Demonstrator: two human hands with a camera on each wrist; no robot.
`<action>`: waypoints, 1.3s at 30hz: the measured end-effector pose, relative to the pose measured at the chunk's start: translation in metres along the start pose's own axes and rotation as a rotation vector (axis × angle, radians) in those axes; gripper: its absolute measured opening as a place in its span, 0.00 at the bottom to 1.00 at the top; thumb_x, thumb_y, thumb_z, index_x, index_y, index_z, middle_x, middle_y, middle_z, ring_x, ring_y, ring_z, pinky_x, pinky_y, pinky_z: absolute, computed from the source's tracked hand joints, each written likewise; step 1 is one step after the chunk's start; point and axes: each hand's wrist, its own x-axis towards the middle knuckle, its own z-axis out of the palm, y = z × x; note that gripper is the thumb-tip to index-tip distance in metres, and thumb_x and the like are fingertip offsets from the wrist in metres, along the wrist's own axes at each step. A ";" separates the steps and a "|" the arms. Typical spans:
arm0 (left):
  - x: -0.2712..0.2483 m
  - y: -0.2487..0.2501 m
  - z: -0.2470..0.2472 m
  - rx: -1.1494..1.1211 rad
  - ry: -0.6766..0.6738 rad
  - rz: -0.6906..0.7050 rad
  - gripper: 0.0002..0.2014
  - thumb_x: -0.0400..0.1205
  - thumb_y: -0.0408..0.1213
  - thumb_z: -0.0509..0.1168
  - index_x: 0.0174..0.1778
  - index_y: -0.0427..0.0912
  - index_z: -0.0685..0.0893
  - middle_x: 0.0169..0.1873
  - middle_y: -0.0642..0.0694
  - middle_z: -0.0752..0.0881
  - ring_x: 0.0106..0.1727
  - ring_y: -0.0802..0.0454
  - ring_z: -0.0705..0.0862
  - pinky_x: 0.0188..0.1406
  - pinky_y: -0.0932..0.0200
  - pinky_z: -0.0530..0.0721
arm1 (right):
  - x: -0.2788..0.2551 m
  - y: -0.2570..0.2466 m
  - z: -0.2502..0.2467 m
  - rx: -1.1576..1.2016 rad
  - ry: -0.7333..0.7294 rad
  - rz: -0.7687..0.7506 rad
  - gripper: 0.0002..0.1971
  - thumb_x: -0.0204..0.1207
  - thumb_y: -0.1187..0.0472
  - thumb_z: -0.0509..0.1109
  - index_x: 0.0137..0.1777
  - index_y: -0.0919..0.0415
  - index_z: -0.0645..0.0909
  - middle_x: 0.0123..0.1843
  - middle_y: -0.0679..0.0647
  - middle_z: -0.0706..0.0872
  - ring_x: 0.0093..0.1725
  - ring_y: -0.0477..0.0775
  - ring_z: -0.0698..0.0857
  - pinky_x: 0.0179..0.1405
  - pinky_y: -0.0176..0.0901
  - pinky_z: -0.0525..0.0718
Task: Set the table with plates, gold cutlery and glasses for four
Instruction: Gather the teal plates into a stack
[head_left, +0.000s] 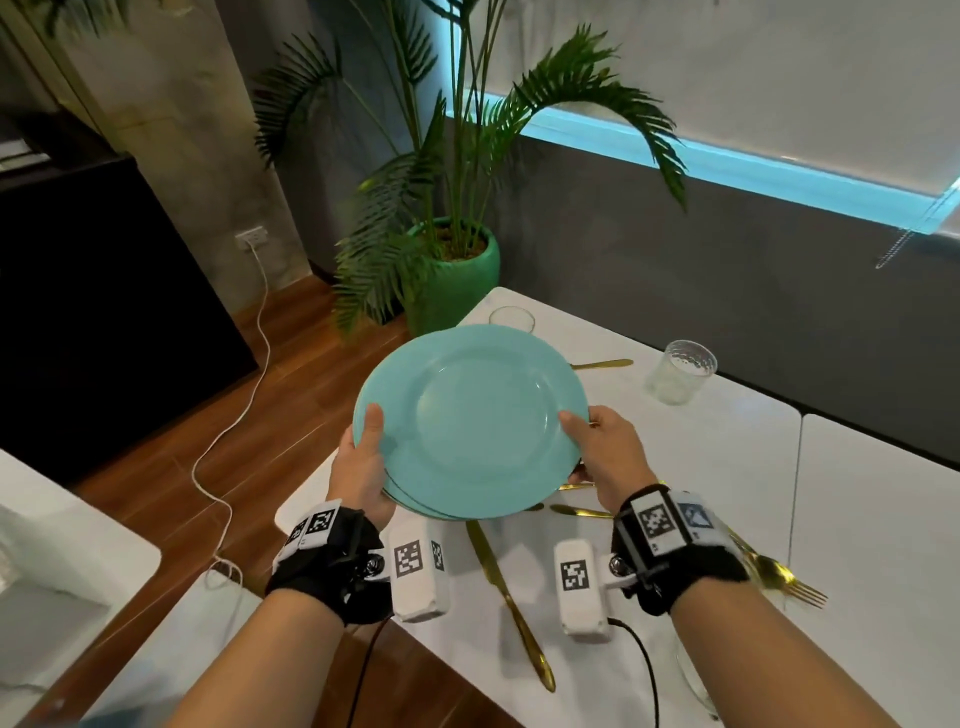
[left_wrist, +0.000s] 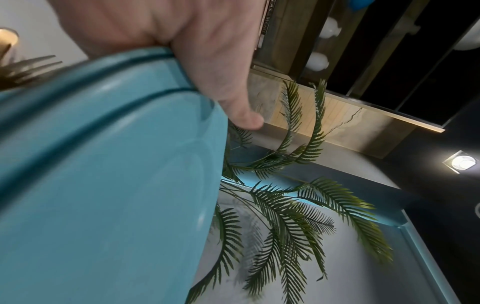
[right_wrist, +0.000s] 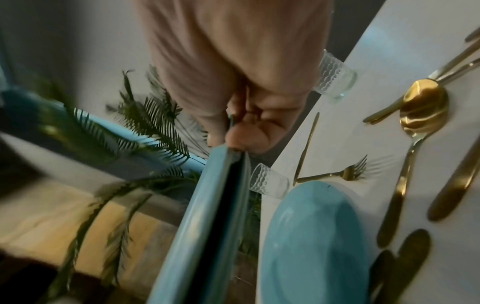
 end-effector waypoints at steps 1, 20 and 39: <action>0.001 -0.001 -0.002 -0.010 0.006 -0.006 0.25 0.77 0.46 0.68 0.70 0.47 0.73 0.59 0.42 0.85 0.53 0.39 0.86 0.42 0.38 0.88 | 0.000 0.004 0.002 -0.066 0.028 -0.033 0.10 0.78 0.57 0.69 0.56 0.60 0.77 0.43 0.59 0.85 0.31 0.53 0.83 0.16 0.36 0.77; 0.046 0.017 -0.030 -0.148 0.131 0.018 0.21 0.83 0.30 0.60 0.72 0.49 0.73 0.54 0.44 0.85 0.47 0.45 0.86 0.33 0.48 0.90 | 0.092 0.063 0.061 -0.089 -0.065 0.440 0.20 0.80 0.62 0.62 0.70 0.69 0.73 0.55 0.62 0.83 0.40 0.55 0.85 0.37 0.48 0.88; 0.031 0.019 -0.009 -0.234 0.065 -0.026 0.12 0.84 0.39 0.57 0.61 0.57 0.78 0.66 0.45 0.83 0.61 0.37 0.83 0.57 0.33 0.81 | 0.043 -0.052 -0.062 -0.100 0.600 -0.196 0.17 0.85 0.52 0.53 0.56 0.65 0.75 0.49 0.57 0.75 0.50 0.55 0.74 0.49 0.48 0.75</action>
